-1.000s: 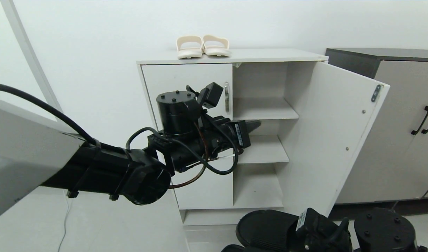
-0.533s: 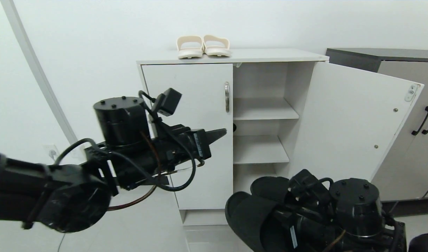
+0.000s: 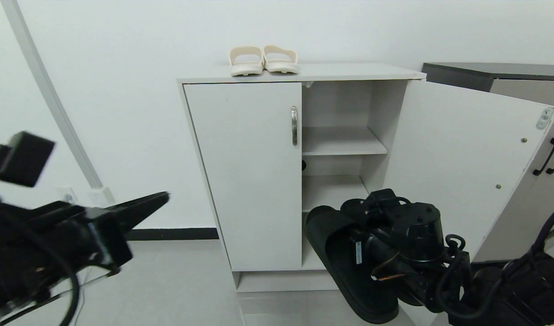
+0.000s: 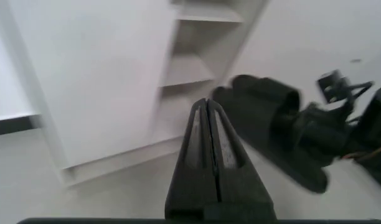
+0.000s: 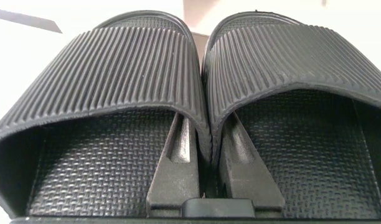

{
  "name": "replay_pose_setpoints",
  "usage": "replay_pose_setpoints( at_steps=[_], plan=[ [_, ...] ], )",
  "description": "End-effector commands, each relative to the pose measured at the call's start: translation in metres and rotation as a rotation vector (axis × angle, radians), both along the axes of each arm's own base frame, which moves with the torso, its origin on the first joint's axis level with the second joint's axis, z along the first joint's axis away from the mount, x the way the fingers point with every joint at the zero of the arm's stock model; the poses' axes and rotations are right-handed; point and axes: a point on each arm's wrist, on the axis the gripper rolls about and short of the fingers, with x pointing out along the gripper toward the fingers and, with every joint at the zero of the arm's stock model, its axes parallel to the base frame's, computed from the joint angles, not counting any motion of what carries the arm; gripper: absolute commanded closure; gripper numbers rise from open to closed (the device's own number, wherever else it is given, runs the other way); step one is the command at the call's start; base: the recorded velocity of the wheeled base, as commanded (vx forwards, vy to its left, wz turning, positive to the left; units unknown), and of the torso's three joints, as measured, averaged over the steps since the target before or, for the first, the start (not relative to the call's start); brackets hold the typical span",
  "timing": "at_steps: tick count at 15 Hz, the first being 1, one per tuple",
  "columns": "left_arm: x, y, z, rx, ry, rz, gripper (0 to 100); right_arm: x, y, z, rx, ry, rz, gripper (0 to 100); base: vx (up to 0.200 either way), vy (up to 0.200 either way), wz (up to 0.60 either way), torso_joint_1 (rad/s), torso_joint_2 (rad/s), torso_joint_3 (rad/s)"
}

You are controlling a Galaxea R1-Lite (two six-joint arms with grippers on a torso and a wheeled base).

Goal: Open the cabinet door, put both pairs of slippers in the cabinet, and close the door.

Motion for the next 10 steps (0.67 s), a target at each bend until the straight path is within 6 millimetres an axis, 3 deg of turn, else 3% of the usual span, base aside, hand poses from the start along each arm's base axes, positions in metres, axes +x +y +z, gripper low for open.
replay_pose_setpoints(
  at_steps=[1, 6, 8, 10],
  plan=[
    [-0.082, 0.048, -0.019, 0.061, -0.113, 0.279, 100, 0.003, 0.003, -0.006, -0.011, 0.011, -0.003, 100, 0.0, 0.0, 0.0, 0.0, 0.0, 0.0],
    [-0.156, 0.063, -0.074, 0.06, -0.138, 0.425, 100, 0.002, 0.004, -0.01, -0.022, 0.019, 0.001, 100, 0.0, 0.0, 0.0, 0.0, 0.0, 0.0],
    [-0.171, 0.063, -0.091, 0.063, -0.139, 0.481, 100, 0.001, 0.003, -0.01, -0.023, 0.02, 0.001, 100, 0.0, 0.0, 0.0, 0.0, 0.0, 0.0],
    [-0.173, 0.061, -0.105, 0.068, -0.137, 0.523, 100, 0.001, 0.003, -0.01, -0.025, 0.021, 0.001, 100, 0.0, 0.0, 0.0, 0.0, 0.0, 0.0]
  ],
)
